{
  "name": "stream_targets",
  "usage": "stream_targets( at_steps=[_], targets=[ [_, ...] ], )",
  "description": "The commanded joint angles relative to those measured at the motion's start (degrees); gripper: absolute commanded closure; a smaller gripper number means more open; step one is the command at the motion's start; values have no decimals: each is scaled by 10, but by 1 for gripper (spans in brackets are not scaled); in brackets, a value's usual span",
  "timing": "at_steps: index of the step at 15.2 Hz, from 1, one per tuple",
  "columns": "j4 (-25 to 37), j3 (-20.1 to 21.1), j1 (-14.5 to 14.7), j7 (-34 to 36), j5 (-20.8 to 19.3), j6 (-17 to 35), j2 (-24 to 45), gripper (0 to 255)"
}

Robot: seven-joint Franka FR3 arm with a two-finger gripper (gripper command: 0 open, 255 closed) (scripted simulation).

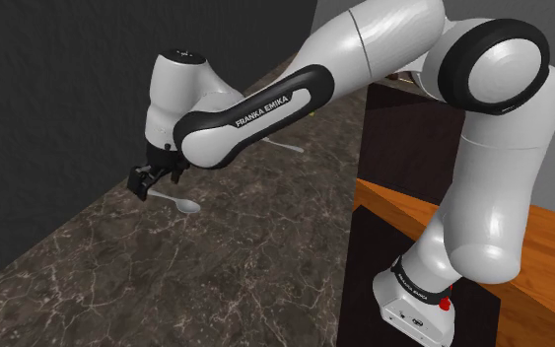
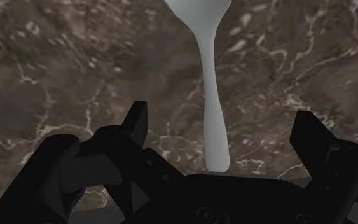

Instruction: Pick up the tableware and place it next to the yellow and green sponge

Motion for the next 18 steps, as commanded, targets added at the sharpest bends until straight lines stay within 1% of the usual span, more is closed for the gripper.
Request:
stream_targets(
  at_steps=[1,9,10,18],
  targets=[
    [0,-3,3,4,-5,10,11,0],
    [1,-4,4,5,-7,13,14,0],
    [1,-4,4,5,-7,13,14,255],
    [1,-4,4,5,-7,13,14,255]
  ],
)
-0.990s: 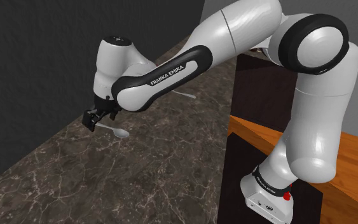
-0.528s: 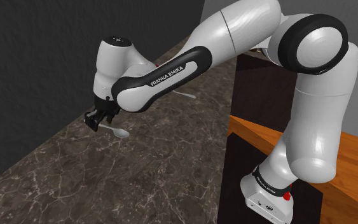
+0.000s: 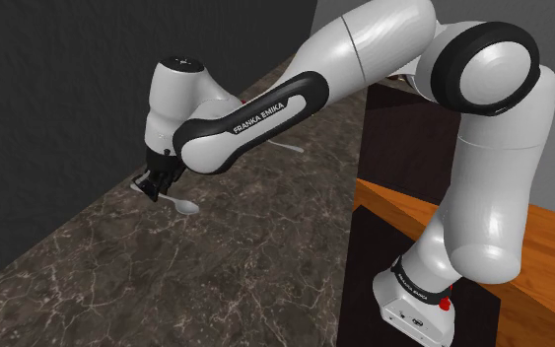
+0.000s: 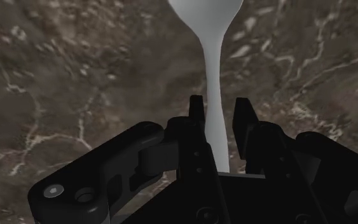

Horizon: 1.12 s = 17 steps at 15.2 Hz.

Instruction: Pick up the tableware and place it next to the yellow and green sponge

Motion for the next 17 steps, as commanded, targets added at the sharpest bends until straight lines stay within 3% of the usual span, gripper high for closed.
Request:
stream_targets(
  at_steps=[1,17],
  targets=[
    [0,0,0,0,0,0,0,255],
    [47,16,-12,-19,32,-102,-58,255]
  ],
)
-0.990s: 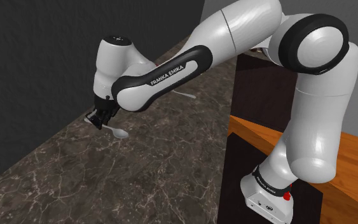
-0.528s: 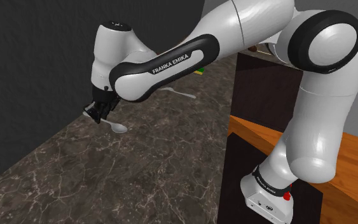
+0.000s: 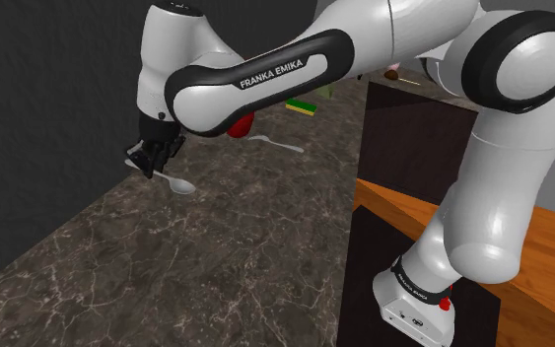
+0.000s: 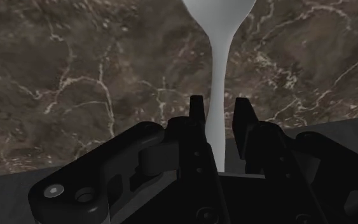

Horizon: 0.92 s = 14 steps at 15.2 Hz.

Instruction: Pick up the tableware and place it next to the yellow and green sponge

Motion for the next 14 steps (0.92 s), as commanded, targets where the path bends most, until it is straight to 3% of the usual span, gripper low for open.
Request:
stream_targets(
  at_steps=[1,3,14],
  targets=[
    [10,1,-1,-3,3,-15,-5,255],
    [14,2,-2,-4,5,-22,-8,255],
    [-140,-24,-111,-187,110,12,-130,255]
  ],
)
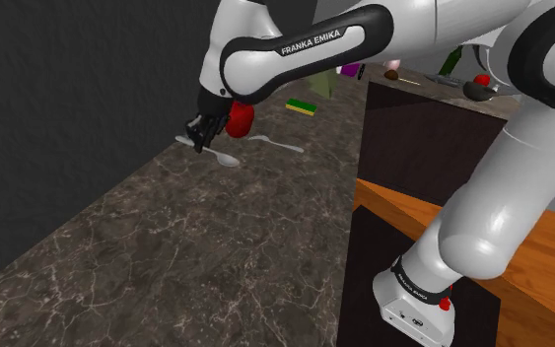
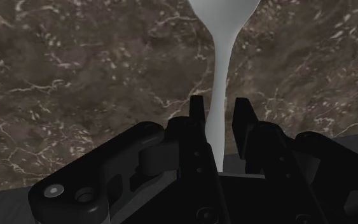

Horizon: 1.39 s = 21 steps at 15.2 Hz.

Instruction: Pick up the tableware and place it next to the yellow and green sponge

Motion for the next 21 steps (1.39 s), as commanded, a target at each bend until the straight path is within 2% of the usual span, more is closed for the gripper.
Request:
stream_targets(
  at_steps=[1,11,21],
  targets=[
    [-30,-9,-18,-39,20,7,-21,255],
    [-89,-72,-89,-209,83,-6,-75,255],
    [-81,-145,-156,-362,110,-39,-75,255]
  ],
)
